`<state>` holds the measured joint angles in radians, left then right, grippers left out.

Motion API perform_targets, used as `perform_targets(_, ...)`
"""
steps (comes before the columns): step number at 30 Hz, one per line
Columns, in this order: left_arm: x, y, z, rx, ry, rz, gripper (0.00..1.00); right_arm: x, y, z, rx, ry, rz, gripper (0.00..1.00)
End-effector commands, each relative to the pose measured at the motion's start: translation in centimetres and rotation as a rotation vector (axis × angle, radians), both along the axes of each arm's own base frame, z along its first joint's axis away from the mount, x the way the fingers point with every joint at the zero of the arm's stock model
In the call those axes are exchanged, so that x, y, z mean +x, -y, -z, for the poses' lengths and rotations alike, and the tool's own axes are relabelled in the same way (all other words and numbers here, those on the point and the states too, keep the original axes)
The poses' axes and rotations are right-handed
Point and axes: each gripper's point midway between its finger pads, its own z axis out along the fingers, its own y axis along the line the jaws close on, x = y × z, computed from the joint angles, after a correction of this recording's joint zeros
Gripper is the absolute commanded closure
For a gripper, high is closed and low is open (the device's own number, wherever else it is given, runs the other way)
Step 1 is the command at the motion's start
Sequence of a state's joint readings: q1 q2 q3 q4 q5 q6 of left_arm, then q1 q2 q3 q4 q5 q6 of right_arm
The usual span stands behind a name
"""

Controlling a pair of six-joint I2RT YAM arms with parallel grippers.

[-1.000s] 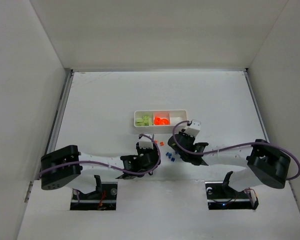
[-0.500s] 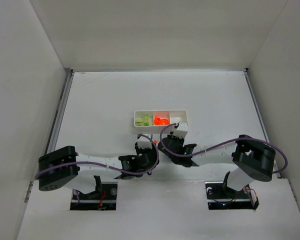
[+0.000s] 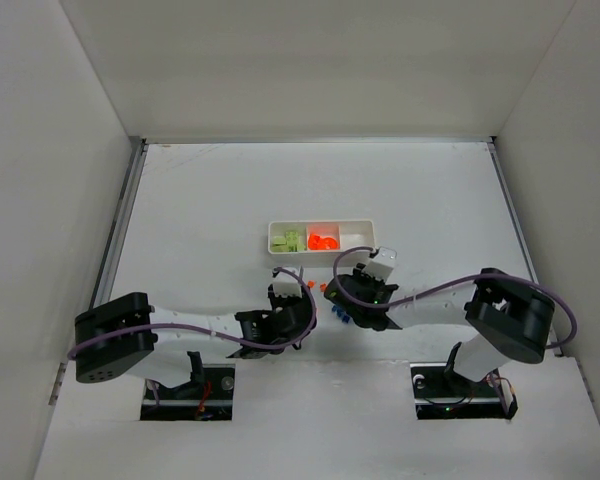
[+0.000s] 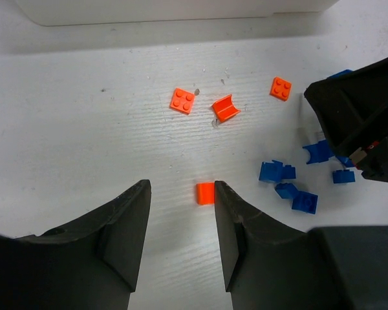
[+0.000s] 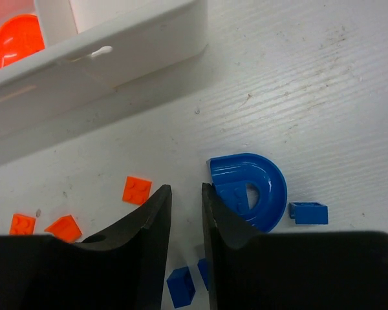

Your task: Sort the legos into containers by color

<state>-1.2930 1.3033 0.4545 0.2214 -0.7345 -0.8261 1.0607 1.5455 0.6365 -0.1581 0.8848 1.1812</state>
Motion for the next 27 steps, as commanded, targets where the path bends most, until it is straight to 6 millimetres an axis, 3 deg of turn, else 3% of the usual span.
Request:
perform_targets(1, 0.4, -0.2, -0.8, -0.026, 0.022, -0.015, 0.59, 1.1, -1.1, -1.9, -0.003, 0.049, 0.007, 0.67)
perform_targets(12, 0.4, -0.4, -0.6, -0.027, 0.020, -0.018, 0.59, 1.8, -4.3, -0.4, 0.031, 0.040, -0.085, 0.55)
perform_targets(21, 0.4, -0.6, -0.6, -0.029, 0.020, -0.019, 0.59, 1.6, -4.2, 0.0, 0.032, 0.031, -0.082, 0.56)
perform_targets(27, 0.9, -1.8, -1.6, -0.054, 0.038, -0.049, 0.59, 1.1, -3.6, 0.8, 0.006, 0.005, -0.067, 0.64)
